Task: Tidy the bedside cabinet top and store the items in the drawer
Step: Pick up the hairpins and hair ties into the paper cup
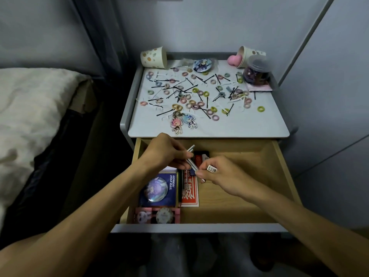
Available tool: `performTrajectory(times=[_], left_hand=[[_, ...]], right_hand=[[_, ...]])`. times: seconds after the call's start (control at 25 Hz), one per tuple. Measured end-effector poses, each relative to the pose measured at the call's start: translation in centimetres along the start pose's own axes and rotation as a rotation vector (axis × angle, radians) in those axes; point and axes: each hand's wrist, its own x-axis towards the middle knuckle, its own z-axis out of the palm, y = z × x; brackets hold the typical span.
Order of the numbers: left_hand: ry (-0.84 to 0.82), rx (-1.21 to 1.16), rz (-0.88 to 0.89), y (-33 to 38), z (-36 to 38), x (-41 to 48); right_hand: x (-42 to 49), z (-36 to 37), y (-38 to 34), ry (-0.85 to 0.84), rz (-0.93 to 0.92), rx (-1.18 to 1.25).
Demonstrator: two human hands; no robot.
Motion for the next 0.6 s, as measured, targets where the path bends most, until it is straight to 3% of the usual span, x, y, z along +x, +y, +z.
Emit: performTrajectory(times=[0.08,0.12,0.2,0.28,0.4,0.6], left_hand=[[-0.008,0.195,0.059,-0.4,0.1,0.2],[0.042,0.418,0.103,-0.5,0.0,0.1],[0.273,0.971,0.141,-0.7,-0.5,-0.3],[0.419,1.26,0.035,-1.1,-1.3,-0.9],[0.373,1.284,-0.111,-2.4,-2.0,-0.7],[0.327,1.223,-0.125,-2.8,-1.6,0.0]], right_hand=[[-0.4,0.3,0.5,0.007,0.049,0.018],[-0.7,0.3,1.0,0.009,0.091,0.041],[-0.7,0.3,2.8,0.051,0.206,0.056],[0.1,-0.1,5.2,0.126,0.362,0.024],[2.0,-0.3,7.7,0.222,0.555,-0.013],[5.5,0.7,8.6,0.246,0.588,-0.068]])
